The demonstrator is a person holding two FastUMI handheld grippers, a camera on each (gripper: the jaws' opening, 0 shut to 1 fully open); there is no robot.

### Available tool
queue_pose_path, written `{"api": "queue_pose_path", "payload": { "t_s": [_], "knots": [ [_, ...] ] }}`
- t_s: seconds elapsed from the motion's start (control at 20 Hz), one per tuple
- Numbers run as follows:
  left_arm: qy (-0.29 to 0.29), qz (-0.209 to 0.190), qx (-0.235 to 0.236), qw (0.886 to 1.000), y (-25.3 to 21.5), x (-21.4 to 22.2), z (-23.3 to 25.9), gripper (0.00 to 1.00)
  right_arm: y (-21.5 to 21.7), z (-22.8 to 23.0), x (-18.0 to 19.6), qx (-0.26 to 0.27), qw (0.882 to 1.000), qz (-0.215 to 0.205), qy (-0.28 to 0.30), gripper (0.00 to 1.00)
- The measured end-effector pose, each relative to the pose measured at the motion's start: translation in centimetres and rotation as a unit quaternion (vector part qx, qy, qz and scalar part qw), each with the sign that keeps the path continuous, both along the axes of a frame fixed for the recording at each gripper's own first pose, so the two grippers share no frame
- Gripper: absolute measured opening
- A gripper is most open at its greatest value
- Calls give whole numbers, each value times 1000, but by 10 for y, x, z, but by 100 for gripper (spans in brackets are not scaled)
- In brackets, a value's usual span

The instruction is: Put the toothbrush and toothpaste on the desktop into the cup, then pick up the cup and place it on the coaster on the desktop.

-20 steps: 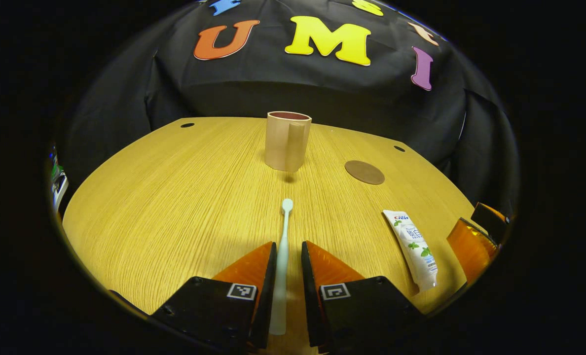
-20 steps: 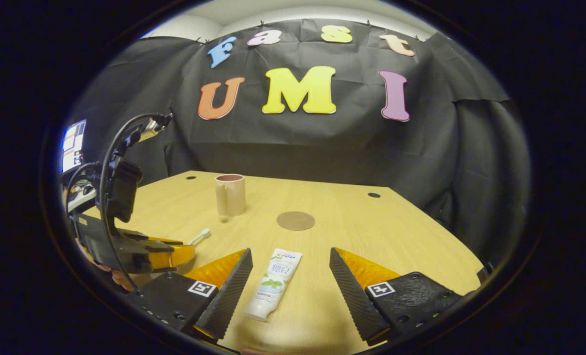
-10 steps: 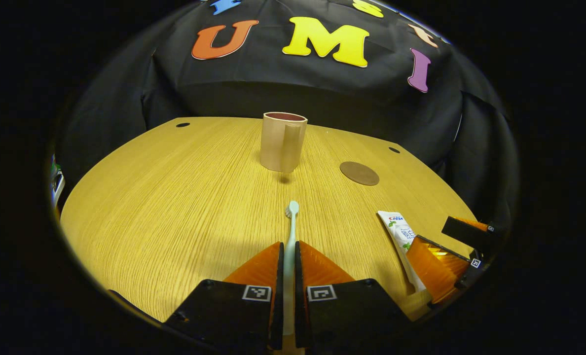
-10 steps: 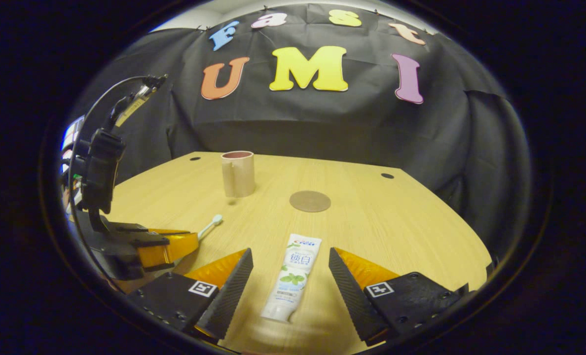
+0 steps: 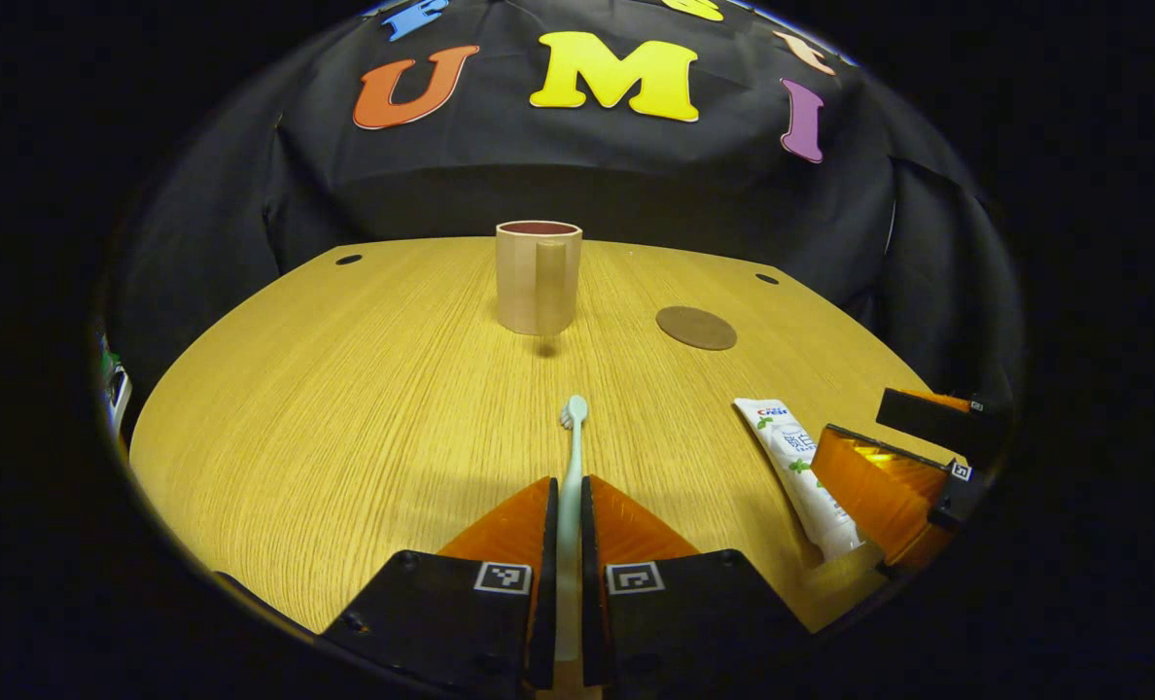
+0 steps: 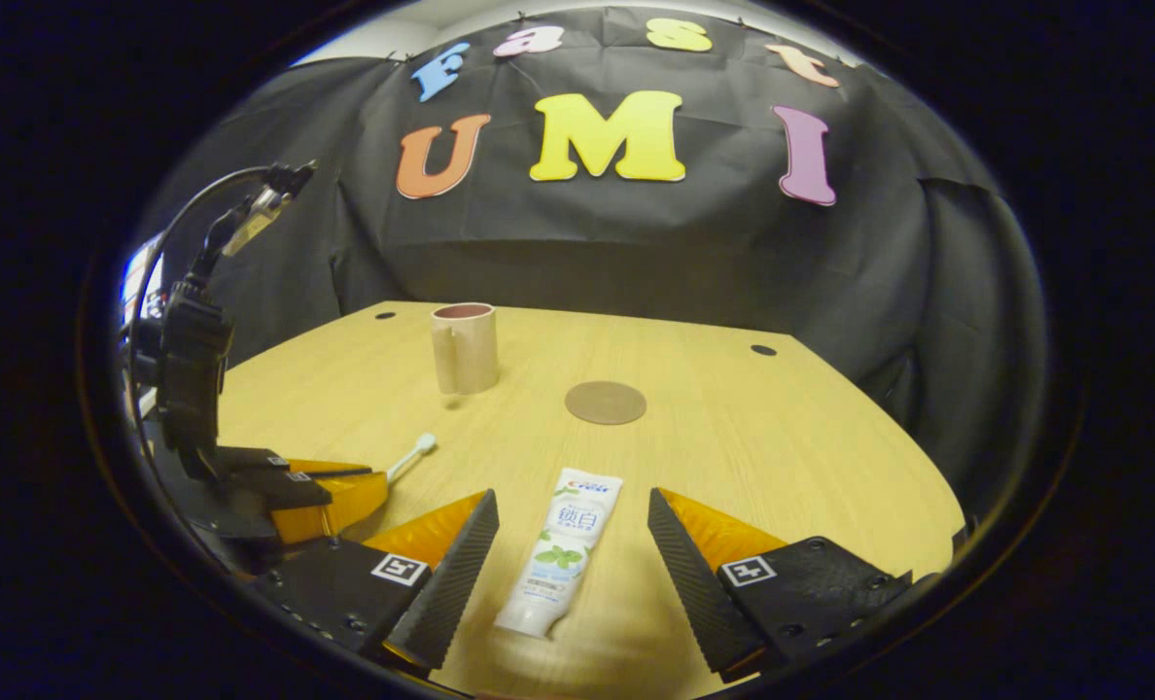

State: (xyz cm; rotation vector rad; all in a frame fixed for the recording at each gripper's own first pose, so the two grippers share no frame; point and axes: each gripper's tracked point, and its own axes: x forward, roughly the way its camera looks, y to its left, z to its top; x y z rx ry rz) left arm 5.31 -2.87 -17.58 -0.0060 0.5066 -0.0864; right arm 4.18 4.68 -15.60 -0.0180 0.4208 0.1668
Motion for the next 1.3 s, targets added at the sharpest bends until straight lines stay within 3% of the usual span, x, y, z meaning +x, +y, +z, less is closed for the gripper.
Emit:
{"api": "queue_pose_path", "payload": {
  "t_s": [0.25, 0.4, 0.6, 0.75, 0.95, 1.0, 1.05, 1.15, 1.2, 1.3],
  "knots": [
    [6, -26, 76, 997, -5, 1, -3, 21, -9, -13, 7, -8, 1000, -5, 22, 94],
    [6, -22, 60, 998, -2, 4, -2, 21, -9, -21, 4, -3, 999, -4, 41, 94],
    [6, -24, 39, 999, -1, 8, -2, 8, 5, -37, 4, -1, 997, 0, 71, 96],
    [12, -29, 16, 999, 0, 5, -1, 6, 4, -50, 6, -25, 996, -14, 89, 92],
    [9, -45, 8, 999, -2, -3, 9, 6, 7, -53, -1, 9, 993, -26, 115, 87],
    [5, -47, 14, 999, -1, -4, 12, 6, 8, -53, -1, 9, 993, -27, 117, 84],
    [2, -49, 15, 999, -2, -6, 15, 6, 9, -53, -1, 9, 992, -29, 119, 74],
    [-3, -55, 7, 998, -7, -9, 24, 6, 14, -54, -1, 13, 992, -24, 123, 68],
    [-19, -50, 6, 999, -8, -9, 38, 6, 12, -55, -1, 15, 991, -31, 129, 56],
    [-48, -42, 6, 998, -2, -6, 58, 6, 11, -55, -2, 29, 988, -44, 145, 47]
  ]
}}
